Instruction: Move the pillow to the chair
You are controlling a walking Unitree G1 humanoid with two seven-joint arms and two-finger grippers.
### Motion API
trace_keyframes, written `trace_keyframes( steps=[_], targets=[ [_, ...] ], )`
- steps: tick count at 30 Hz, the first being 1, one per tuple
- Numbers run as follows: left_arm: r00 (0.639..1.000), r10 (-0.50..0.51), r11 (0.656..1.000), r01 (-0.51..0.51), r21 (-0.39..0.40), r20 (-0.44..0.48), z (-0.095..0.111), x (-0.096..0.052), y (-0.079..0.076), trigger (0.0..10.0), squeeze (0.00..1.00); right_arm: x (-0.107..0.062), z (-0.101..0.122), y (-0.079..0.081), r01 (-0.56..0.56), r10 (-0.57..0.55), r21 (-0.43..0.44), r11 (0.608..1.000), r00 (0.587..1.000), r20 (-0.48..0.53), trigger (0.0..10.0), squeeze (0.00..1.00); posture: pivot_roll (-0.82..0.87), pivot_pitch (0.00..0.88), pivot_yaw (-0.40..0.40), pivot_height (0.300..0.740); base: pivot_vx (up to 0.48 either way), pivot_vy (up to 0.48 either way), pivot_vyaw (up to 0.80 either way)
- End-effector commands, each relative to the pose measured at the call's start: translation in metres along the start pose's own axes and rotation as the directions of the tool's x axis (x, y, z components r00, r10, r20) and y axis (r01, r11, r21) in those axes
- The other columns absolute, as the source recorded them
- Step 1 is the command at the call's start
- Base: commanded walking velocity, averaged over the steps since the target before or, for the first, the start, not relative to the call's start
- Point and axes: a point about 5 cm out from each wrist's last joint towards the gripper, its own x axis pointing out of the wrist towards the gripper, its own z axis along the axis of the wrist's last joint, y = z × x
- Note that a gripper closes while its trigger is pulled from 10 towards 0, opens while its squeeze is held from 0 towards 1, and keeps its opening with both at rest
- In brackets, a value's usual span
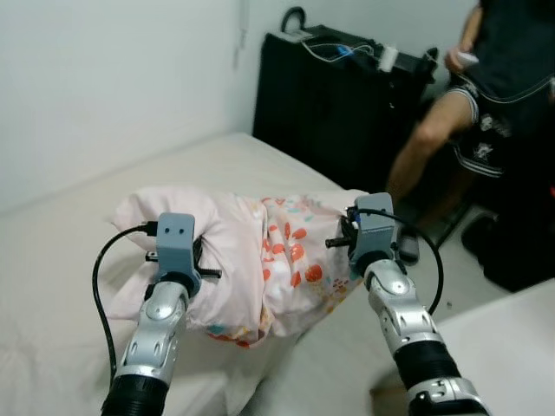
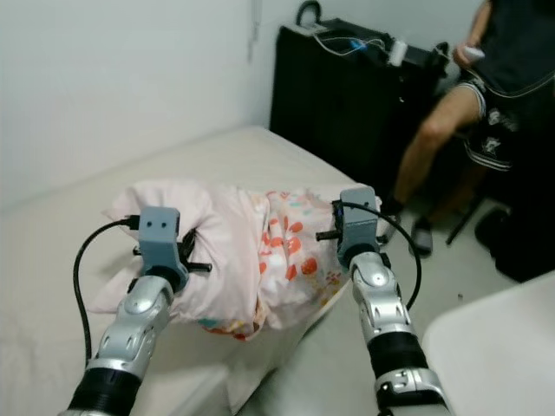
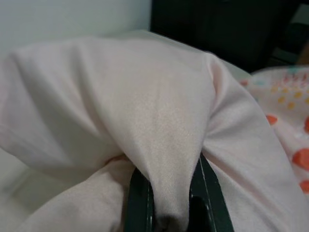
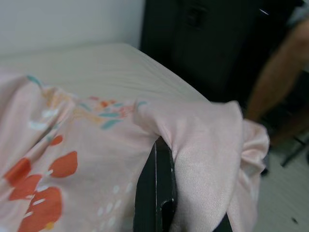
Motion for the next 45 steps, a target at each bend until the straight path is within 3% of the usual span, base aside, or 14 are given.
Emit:
trace_keyframes(
  steps=[1,9,25,34,39,45],
  targets=[
    [0.998,-0.040,0.999,0.041,-0.020,0.051,0.012,0.004,-0.013,10.0,0.00,0.002,0.011,0.001,-0.012,0.012,-0.008,1.000,0.999,0.046,10.0,0.00,-0.07,0.000,-0.092,0.740,0.000,0.000,-0.80],
    [0.998,-0.036,0.999,0.037,-0.026,0.051,0.013,0.005,-0.013,10.0,0.00,0.002,0.010,0.001,-0.012,0.015,-0.075,0.997,0.999,0.042,10.0,0.00,-0.07,0.000,-0.093,0.740,0.000,0.000,-0.80],
    [0.998,-0.048,0.999,0.048,-0.014,0.033,0.011,0.005,-0.015,10.0,0.00,0.002,0.004,0.005,-0.019,0.020,-0.058,0.998,1.000,0.013,10.0,0.00,-0.07,0.000,-0.082,0.740,0.000,0.000,-0.80],
    [0.995,-0.093,0.995,0.092,0.030,0.031,0.013,0.006,-0.018,10.0,0.00,0.001,0.000,0.004,0.010,-0.010,-0.034,0.999,1.000,0.011,10.0,0.00,-0.04,0.000,-0.026,0.740,0.000,0.000,-0.80],
    [0.986,-0.166,0.983,0.165,0.075,0.010,0.013,0.009,-0.021,10.0,0.00,0.000,-0.001,0.002,0.056,-0.055,-0.011,0.998,0.998,0.017,10.0,0.00,-0.05,0.000,0.048,0.740,0.000,0.000,-0.80],
    [0.982,-0.187,0.979,0.186,0.082,0.005,0.013,0.011,-0.025,10.0,0.00,-0.002,0.000,-0.001,0.064,-0.064,-0.015,0.998,0.998,0.024,10.0,0.00,-0.06,0.000,0.054,0.740,0.000,0.000,-0.80]
  ],
)
